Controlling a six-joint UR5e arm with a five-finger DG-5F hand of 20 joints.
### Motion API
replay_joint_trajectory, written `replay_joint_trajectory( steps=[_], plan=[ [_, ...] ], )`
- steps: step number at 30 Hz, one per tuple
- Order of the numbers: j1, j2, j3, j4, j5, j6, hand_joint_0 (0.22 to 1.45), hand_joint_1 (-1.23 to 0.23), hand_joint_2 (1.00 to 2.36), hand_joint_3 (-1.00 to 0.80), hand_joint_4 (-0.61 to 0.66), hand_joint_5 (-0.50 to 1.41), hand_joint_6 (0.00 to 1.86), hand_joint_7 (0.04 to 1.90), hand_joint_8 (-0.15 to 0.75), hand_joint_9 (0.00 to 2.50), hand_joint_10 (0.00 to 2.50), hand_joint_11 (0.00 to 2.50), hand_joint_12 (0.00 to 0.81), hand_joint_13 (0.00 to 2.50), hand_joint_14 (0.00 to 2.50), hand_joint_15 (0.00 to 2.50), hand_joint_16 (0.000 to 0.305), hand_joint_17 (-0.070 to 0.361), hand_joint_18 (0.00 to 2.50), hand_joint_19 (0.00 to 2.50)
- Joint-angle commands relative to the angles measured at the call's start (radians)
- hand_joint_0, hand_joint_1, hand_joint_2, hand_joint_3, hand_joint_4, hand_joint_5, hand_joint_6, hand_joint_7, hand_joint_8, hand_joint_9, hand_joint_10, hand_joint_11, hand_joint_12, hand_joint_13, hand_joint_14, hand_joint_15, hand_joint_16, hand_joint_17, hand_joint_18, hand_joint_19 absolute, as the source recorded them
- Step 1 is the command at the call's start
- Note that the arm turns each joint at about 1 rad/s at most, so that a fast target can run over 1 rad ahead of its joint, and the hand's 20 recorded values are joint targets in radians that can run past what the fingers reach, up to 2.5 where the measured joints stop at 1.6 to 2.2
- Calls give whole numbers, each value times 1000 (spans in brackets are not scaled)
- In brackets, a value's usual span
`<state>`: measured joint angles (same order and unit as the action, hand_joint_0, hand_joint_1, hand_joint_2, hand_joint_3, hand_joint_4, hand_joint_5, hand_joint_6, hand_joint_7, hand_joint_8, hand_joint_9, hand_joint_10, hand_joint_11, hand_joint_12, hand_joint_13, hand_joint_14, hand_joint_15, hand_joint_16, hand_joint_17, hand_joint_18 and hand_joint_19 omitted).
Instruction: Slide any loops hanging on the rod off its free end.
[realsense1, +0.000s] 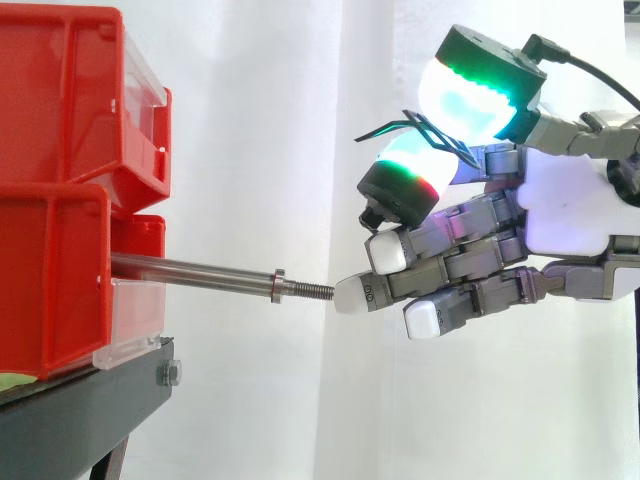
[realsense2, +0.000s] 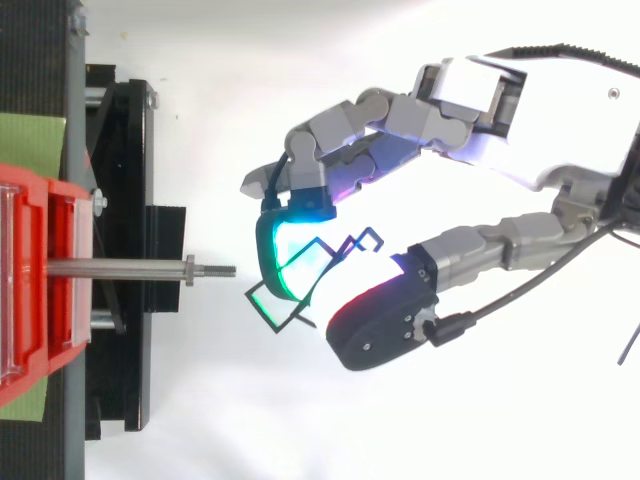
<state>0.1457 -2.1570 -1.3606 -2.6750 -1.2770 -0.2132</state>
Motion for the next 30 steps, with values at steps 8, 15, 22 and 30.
replay_joint_trajectory(
  steps=[8, 15, 22, 30],
  plan=[
    [2, 0, 0, 0, 5, 0, 618, -487, 1017, -303, 136, -110, 696, 1315, 260, 882, 13, 371, 312, 579, 2, 43, 45, 102, 666, 470],
    [3, 0, 0, 0, 8, 6, 607, -578, 1024, -186, 142, -141, 716, 1279, 274, 838, 14, 437, 324, 559, 2, 47, 46, 104, 665, 455],
    [8, 0, 0, -2, 25, 21, 611, -716, 1024, -176, 140, -186, 809, 1209, 283, 823, 18, 494, 326, 549, 1, 44, 46, 104, 659, 435],
    [9, 0, 0, -17, 38, 49, 585, -644, 1018, -217, 89, -164, 810, 1241, 292, 927, 16, 515, 320, 570, 1, 63, 46, 104, 673, 476]
  ],
)
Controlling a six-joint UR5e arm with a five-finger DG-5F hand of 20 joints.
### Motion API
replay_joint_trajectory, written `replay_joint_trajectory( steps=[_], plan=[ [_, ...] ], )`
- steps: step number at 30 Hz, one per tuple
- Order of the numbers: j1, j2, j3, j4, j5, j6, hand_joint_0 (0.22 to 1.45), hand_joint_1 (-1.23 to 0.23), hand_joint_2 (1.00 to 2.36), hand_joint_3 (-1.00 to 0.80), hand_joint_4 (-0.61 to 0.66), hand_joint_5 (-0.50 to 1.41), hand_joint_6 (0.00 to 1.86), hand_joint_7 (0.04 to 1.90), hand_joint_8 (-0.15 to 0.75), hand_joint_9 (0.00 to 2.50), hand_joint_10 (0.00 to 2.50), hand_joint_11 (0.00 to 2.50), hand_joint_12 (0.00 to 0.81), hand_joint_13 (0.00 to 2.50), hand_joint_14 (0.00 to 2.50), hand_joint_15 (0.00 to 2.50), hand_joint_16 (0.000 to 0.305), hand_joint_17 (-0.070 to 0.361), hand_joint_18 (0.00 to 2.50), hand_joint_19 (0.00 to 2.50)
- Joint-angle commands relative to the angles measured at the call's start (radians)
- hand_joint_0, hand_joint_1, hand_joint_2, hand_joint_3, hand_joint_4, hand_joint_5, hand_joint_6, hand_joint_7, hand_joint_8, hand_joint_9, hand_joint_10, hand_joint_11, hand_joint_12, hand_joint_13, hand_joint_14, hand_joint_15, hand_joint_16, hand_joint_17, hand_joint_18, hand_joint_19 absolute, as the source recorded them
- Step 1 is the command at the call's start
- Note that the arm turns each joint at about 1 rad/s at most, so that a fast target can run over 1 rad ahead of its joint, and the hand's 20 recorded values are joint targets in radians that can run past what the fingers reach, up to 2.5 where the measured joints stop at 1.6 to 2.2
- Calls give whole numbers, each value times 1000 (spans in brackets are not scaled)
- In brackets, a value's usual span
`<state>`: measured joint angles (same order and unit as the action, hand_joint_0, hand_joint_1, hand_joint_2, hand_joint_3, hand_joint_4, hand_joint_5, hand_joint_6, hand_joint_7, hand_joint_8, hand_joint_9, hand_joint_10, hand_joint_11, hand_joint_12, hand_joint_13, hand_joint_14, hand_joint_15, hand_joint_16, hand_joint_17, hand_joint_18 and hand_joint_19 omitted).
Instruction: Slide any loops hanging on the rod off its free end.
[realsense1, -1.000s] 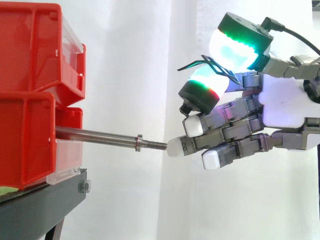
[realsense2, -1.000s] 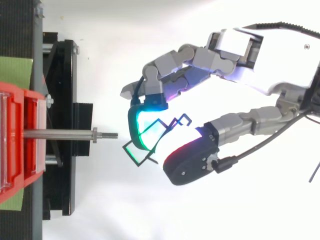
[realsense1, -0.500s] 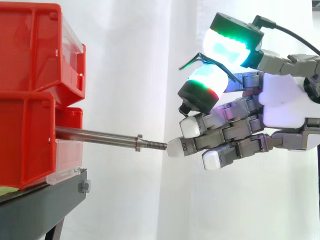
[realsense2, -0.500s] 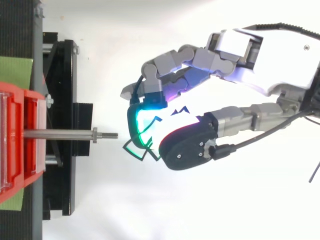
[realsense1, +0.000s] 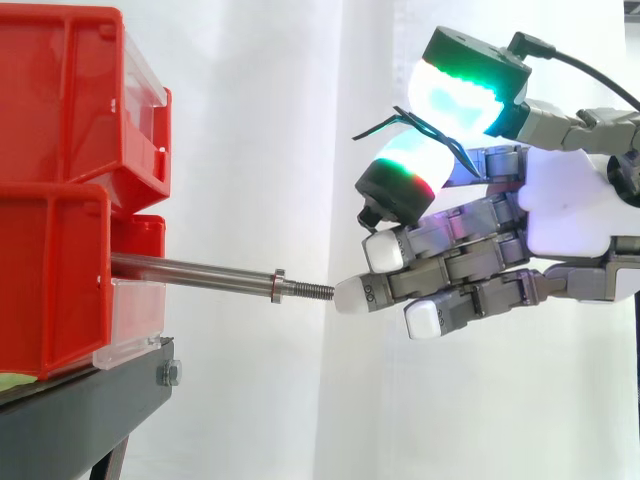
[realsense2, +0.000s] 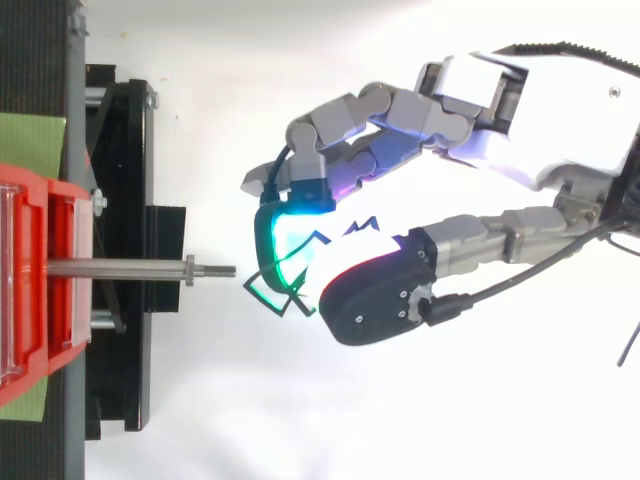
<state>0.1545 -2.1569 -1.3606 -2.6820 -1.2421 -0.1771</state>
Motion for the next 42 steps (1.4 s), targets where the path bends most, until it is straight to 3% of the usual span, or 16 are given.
replay_joint_trajectory(
  steps=[1, 6, 9, 12, 15, 28, 30, 33, 36, 42],
  plan=[
    [0, 0, 0, -13, 3, 16, 581, -606, 1017, -224, 96, -155, 801, 1258, 292, 927, 16, 498, 320, 569, 1, 63, 47, 105, 673, 492],
    [4, 0, 0, -75, 9, 50, 592, -510, 1017, -232, 105, -133, 768, 1232, 287, 911, 13, 412, 319, 566, 1, 63, 47, 105, 660, 507],
    [8, 0, 0, -122, 19, 107, 601, -509, 1019, -191, 132, -122, 740, 1215, 290, 893, 13, 397, 321, 564, 2, 62, 47, 105, 664, 500],
    [13, 0, 0, -148, 39, 180, 595, -563, 1021, -155, 132, -112, 691, 1310, 292, 876, 13, 402, 322, 559, 2, 53, 47, 105, 661, 489],
    [13, 0, 0, -157, 42, 200, 582, -674, 1021, -135, 138, -132, 705, 1313, 289, 850, 14, 417, 329, 544, 2, 53, 47, 106, 655, 479],
    [13, 0, 3, -167, 39, 217, 639, -812, 1008, -403, 127, -172, 792, 1192, 273, 824, 16, 481, 325, 526, 0, 42, 46, 105, 652, 438],
    [8, 0, 17, -188, 39, 222, 633, -810, 1006, -433, 132, -163, 787, 1206, 278, 848, 16, 483, 325, 529, 0, 37, 46, 104, 655, 439],
    [7, 0, 61, -280, 39, 246, 617, -773, 1004, -450, 149, -156, 785, 1193, 283, 859, 17, 477, 321, 535, 2, 38, 46, 104, 663, 445],
    [5, 2, 80, -341, 38, 261, 602, -678, 1005, -435, 129, -143, 771, 1206, 287, 879, 17, 467, 320, 537, 3, 40, 46, 103, 665, 461],
    [11, 2, 83, -348, 41, 263, 605, -628, 1016, -314, 100, -132, 769, 1223, 286, 891, 15, 456, 321, 547, 2, 39, 46, 104, 676, 461]
  ],
)
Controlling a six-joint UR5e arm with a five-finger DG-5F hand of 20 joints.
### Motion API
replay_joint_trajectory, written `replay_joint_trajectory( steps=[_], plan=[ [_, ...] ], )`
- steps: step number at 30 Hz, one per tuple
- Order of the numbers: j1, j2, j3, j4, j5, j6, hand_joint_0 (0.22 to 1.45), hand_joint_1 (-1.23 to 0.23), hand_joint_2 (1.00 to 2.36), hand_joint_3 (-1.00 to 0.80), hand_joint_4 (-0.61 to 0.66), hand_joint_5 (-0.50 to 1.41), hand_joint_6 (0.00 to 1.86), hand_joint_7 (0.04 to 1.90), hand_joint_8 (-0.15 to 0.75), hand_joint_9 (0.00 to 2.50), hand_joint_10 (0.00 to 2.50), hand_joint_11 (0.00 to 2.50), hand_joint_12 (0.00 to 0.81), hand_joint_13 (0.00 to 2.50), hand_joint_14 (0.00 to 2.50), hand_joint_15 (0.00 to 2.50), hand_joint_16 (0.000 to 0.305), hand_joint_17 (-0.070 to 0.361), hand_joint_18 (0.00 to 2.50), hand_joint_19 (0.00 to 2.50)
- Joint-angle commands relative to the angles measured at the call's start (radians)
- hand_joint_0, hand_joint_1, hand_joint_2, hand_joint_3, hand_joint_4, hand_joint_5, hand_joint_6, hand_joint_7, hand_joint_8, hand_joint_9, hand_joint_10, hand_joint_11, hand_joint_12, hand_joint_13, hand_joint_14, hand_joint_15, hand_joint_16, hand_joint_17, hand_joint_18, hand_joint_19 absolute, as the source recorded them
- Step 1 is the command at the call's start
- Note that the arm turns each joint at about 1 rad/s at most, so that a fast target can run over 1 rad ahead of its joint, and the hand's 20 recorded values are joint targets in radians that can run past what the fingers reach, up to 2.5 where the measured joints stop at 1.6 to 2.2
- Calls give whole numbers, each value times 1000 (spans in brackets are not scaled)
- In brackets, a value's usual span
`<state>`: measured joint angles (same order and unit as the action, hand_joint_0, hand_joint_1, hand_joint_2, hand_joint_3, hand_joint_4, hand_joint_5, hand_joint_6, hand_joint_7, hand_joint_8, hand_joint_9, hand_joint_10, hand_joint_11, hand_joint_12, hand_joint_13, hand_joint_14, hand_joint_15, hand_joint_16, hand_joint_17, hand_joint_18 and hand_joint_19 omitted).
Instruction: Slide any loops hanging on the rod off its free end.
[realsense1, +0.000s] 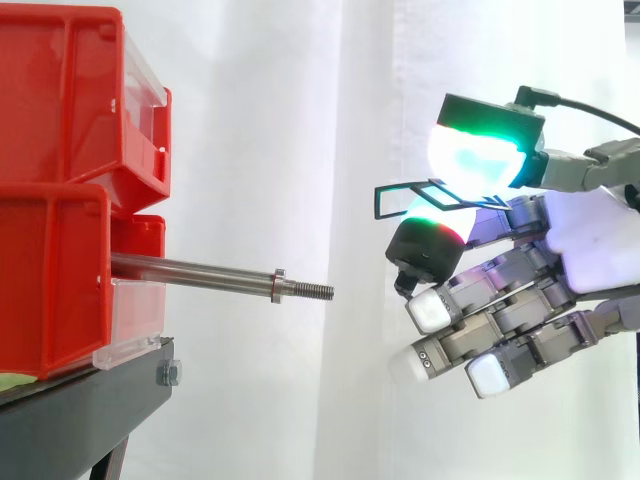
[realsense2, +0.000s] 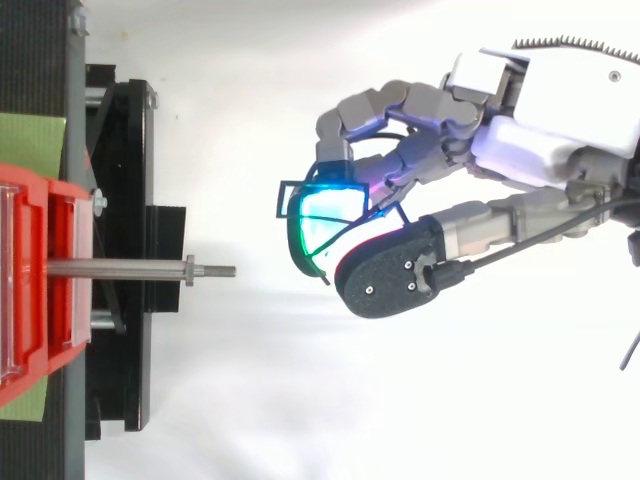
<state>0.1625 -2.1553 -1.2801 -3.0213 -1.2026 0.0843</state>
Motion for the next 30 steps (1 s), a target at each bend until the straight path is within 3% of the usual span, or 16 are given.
replay_joint_trajectory(
  steps=[1, 5, 9, 19, 27, 30],
  plan=[
    [3, 0, 2, -8, 2, 2, 601, -630, 1018, -281, 99, -132, 770, 1235, 291, 886, 16, 448, 321, 547, 0, 47, 46, 104, 676, 469],
    [5, 0, 2, -8, 2, 2, 590, -665, 1022, -171, 112, -153, 786, 1221, 293, 866, 15, 473, 328, 536, 1, 42, 47, 106, 668, 460],
    [5, 0, 2, -7, 2, 2, 602, -712, 1017, -274, 132, -158, 788, 1228, 292, 863, 18, 481, 326, 531, 2, 40, 47, 105, 667, 464],
    [2, 0, 2, 4, -2, -12, 601, -472, 1008, -408, 147, -131, 769, 1234, 290, 885, 14, 436, 321, 539, 1, 45, 46, 104, 663, 479],
    [2, 0, 2, 4, -2, -20, 602, -475, 1010, -393, 153, -129, 770, 1240, 292, 877, 16, 429, 320, 541, 0, 45, 46, 104, 668, 479],
    [2, 0, 2, 4, -2, -20, 604, -540, 1014, -334, 142, -132, 769, 1250, 295, 869, 14, 432, 322, 540, 2, 44, 47, 105, 673, 473]
  ],
)
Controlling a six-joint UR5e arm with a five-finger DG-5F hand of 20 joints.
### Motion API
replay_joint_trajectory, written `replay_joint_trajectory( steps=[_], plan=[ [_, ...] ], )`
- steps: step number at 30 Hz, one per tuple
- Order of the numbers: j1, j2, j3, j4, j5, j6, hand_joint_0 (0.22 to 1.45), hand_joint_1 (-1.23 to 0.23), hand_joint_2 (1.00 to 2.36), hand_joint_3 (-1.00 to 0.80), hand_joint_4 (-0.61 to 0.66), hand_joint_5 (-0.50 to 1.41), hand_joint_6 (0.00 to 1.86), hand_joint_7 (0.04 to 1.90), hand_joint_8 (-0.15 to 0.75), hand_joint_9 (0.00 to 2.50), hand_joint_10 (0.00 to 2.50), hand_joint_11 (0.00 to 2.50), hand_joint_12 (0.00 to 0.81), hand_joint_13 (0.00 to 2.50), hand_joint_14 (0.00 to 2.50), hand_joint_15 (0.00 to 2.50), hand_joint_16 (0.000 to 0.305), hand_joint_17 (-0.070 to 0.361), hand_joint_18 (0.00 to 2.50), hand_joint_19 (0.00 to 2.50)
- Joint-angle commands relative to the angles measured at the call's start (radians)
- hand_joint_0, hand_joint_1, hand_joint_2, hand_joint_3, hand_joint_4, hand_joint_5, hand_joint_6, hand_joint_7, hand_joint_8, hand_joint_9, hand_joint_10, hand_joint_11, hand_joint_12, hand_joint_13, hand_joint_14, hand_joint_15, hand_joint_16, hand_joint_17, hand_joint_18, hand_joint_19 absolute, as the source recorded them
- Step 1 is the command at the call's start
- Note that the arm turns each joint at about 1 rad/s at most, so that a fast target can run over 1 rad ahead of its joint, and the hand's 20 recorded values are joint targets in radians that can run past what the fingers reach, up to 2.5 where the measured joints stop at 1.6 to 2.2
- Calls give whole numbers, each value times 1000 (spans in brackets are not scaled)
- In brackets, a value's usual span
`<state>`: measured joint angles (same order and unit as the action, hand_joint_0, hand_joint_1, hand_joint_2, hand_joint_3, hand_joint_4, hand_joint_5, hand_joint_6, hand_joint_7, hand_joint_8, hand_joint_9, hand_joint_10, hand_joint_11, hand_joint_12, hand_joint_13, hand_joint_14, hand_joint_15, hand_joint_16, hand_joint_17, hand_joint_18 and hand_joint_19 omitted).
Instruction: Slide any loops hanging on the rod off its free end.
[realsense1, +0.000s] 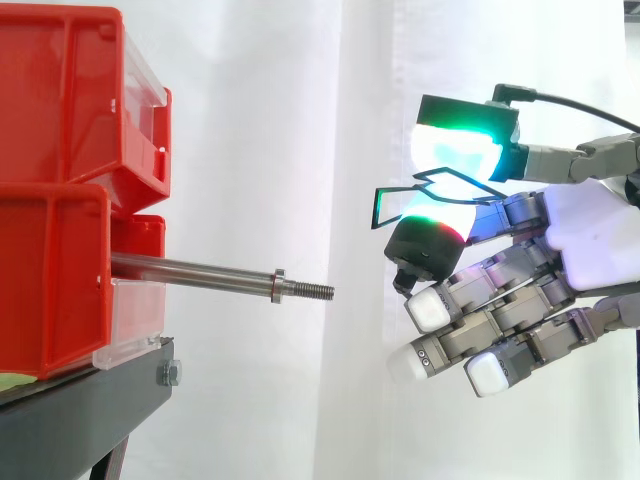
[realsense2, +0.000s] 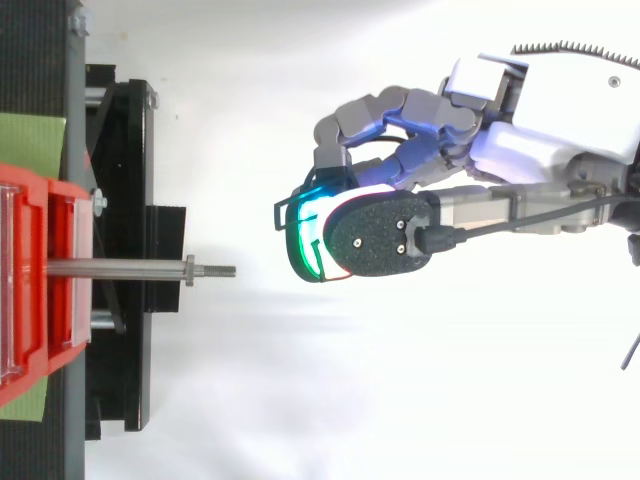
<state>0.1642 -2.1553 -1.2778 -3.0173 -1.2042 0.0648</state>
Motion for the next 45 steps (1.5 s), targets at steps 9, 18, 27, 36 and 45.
replay_joint_trajectory(
  steps=[9, 18, 27, 36, 45],
  plan=[
    [2, 0, 0, 0, 2, 0, 603, -752, 1014, -317, 162, -164, 788, 1227, 289, 813, 14, 445, 327, 523, 1, 43, 47, 105, 655, 454],
    [3, 0, 0, 0, 2, 0, 621, -754, 1000, -500, 143, -159, 796, 1194, 275, 828, 15, 454, 319, 533, 0, 36, 46, 104, 660, 437],
    [3, 0, 0, 0, 2, 0, 595, -671, 1000, -500, 155, -147, 782, 1203, 280, 834, 14, 444, 317, 535, 1, 39, 46, 103, 655, 445],
    [3, 0, 0, 0, 2, 0, 633, -595, 1000, -500, 141, -149, 766, 1219, 271, 788, 16, 403, 321, 521, 1, 36, 46, 103, 635, 435],
    [3, 0, 0, 3, 2, 0, 682, -781, 1009, -387, 138, -210, 818, 1136, 257, 641, 13, 400, 323, 460, 0, 19, 47, 105, 590, 392]
  ],
)
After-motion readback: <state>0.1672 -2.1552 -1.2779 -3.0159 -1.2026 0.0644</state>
